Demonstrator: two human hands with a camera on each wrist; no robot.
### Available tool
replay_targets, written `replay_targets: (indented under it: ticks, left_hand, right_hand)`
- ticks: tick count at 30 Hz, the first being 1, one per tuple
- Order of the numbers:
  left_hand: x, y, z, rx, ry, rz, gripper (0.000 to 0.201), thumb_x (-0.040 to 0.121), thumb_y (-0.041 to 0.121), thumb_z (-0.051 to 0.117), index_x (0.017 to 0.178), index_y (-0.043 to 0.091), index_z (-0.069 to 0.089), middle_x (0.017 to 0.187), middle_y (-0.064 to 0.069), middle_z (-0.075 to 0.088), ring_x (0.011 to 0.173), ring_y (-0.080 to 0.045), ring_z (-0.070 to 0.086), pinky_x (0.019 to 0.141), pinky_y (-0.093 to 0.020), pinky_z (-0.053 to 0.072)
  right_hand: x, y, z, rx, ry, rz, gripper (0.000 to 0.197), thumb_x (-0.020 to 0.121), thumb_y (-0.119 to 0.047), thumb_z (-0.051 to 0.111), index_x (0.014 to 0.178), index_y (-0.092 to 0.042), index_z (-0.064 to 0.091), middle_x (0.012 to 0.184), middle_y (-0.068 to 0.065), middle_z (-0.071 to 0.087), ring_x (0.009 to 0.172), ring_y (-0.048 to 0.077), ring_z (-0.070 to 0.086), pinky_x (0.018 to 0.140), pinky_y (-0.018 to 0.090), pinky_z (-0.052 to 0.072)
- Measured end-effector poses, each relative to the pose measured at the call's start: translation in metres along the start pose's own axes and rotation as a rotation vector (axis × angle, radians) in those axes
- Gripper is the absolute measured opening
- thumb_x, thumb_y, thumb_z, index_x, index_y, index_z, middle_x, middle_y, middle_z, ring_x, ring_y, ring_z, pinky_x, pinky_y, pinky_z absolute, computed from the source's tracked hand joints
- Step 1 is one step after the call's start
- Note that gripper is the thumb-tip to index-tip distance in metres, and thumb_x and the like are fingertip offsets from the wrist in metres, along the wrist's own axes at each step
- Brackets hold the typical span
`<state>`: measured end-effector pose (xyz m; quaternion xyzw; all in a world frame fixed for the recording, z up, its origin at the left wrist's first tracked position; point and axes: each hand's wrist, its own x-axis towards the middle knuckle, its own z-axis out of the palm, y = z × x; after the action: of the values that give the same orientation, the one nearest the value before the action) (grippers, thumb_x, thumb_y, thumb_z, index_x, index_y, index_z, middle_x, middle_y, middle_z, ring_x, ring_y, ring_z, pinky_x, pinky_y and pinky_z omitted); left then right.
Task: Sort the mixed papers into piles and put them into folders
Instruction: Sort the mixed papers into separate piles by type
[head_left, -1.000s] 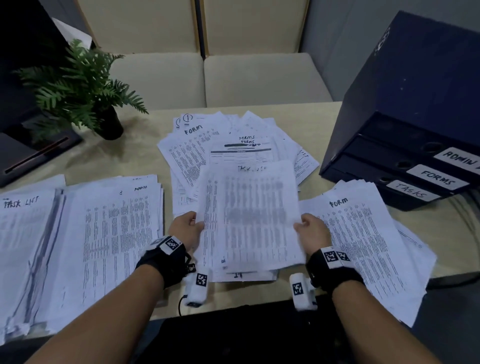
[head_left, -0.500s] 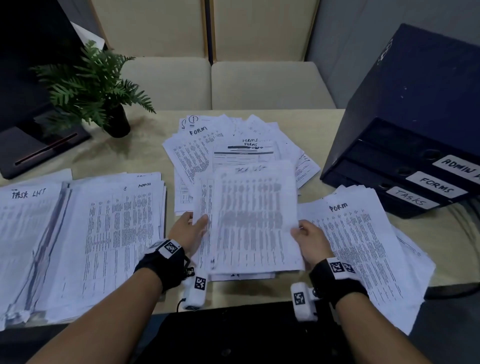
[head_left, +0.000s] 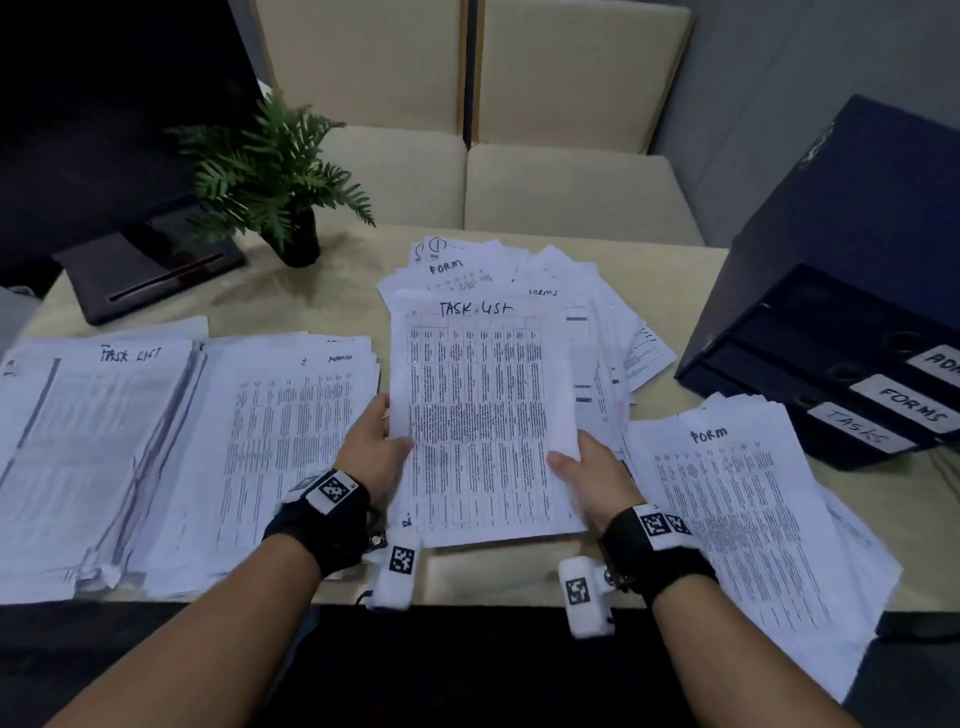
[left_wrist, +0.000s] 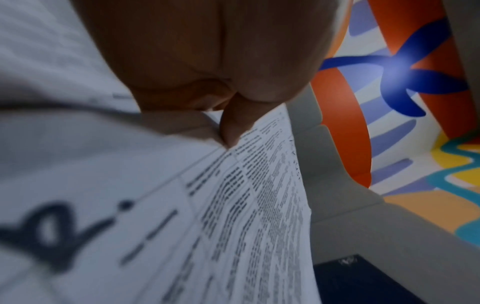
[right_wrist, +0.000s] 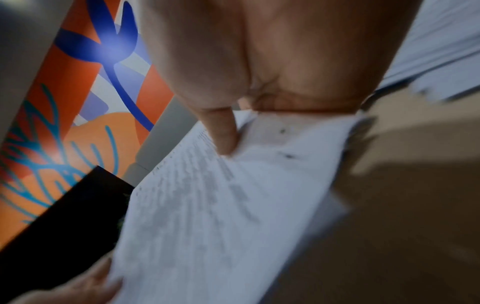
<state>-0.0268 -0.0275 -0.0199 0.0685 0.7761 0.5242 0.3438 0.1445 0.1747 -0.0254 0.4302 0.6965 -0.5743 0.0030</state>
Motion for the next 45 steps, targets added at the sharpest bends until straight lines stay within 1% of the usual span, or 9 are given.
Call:
replay_targets:
  ticks: [5,10,13,17,20,25,29,34,45]
  left_hand:
    - [0.001,-0.008,-0.050,0.035,0.001,0.024,0.062,0.089,0.002,0.055,0.135,0.037,0.032,0.094,-0.009,0.066,0.050,-0.016,0.055,0.044,-0.027,0.045]
    - [-0.015,-0.020,-0.148,0.202,0.147,0.058,0.069,0.092,-0.001,0.051,0.149,0.023,0.022,0.128,0.012,0.039,0.108,-0.010,0.047,0.082,-0.011,0.042]
    - [-0.020,-0.037,-0.228,0.237,0.247,-0.017,0.069,0.091,0.000,0.050,0.149,0.025,0.023,0.144,-0.003,0.043,0.126,-0.022,0.047,0.093,-0.024,0.043]
    - [-0.030,-0.060,-0.324,0.294,0.365,-0.071,0.069,0.091,0.002,0.050,0.150,0.027,0.025,0.141,-0.012,0.048,0.122,-0.028,0.051,0.087,-0.029,0.041]
    - [-0.038,-0.070,-0.366,0.314,0.480,-0.112,0.069,0.089,0.002,0.052,0.149,0.027,0.028,0.138,-0.013,0.048,0.113,-0.029,0.053,0.084,-0.030,0.042]
    - [-0.044,-0.070,-0.392,0.474,0.583,-0.068,0.068,0.083,0.010,0.063,0.144,0.024,0.036,0.144,-0.007,0.037,0.131,-0.028,0.039,0.108,-0.048,0.032]
    - [-0.042,-0.051,-0.374,0.319,0.435,0.093,0.054,0.088,0.007,0.060,0.139,0.018,0.045,0.138,-0.007,0.045,0.120,-0.021,0.049,0.101,-0.036,0.042]
    - [-0.024,-0.022,-0.306,0.249,0.219,0.167,0.042,0.089,0.009,0.057,0.130,0.020,0.052,0.133,-0.002,0.050,0.111,-0.015,0.053,0.090,-0.035,0.049]
    - [0.005,0.034,-0.108,0.425,-0.112,0.247,0.040,0.089,0.010,0.056,0.128,0.017,0.053,0.133,-0.004,0.050,0.112,-0.018,0.054,0.090,-0.028,0.044]
  right_hand:
    - [0.001,-0.048,0.060,0.102,0.042,-0.057,0.026,0.094,-0.015,0.052,0.114,-0.030,0.060,0.111,-0.006,0.070,0.104,0.020,0.066,0.095,0.045,0.052]
    - [-0.003,-0.089,0.163,0.034,-0.075,-0.113,0.021,0.093,-0.019,0.056,0.113,-0.023,0.061,0.113,-0.006,0.068,0.104,0.015,0.064,0.095,0.035,0.050]
    - [-0.012,-0.114,0.235,-0.060,-0.193,-0.108,0.010,0.097,-0.017,0.053,0.103,-0.017,0.062,0.099,-0.002,0.068,0.086,0.016,0.063,0.070,0.025,0.048]
    - [-0.024,-0.145,0.323,-0.200,-0.329,-0.144,0.009,0.097,-0.014,0.052,0.097,-0.017,0.061,0.086,-0.003,0.065,0.065,0.012,0.057,0.056,0.022,0.042]
    - [-0.034,-0.160,0.370,-0.244,-0.373,-0.154,0.010,0.095,-0.014,0.054,0.100,-0.012,0.063,0.096,0.004,0.065,0.076,0.020,0.060,0.059,0.025,0.045]
    - [-0.044,-0.164,0.419,-0.323,-0.353,-0.109,0.027,0.091,-0.021,0.061,0.068,-0.017,0.048,0.069,-0.001,0.058,0.061,0.020,0.057,0.051,0.026,0.042]
    - [-0.051,-0.157,0.416,-0.186,-0.295,0.031,0.032,0.089,-0.024,0.066,0.069,-0.013,0.043,0.052,0.006,0.056,0.042,0.024,0.057,0.043,0.027,0.044]
    - [-0.041,-0.152,0.357,-0.190,-0.153,-0.004,0.031,0.090,-0.030,0.063,0.070,-0.014,0.046,0.068,0.009,0.064,0.056,0.024,0.062,0.060,0.039,0.056]
    - [-0.003,-0.087,0.144,-0.228,0.219,0.028,0.019,0.088,-0.029,0.065,0.080,-0.014,0.057,0.076,-0.001,0.059,0.071,0.018,0.054,0.053,0.023,0.038]
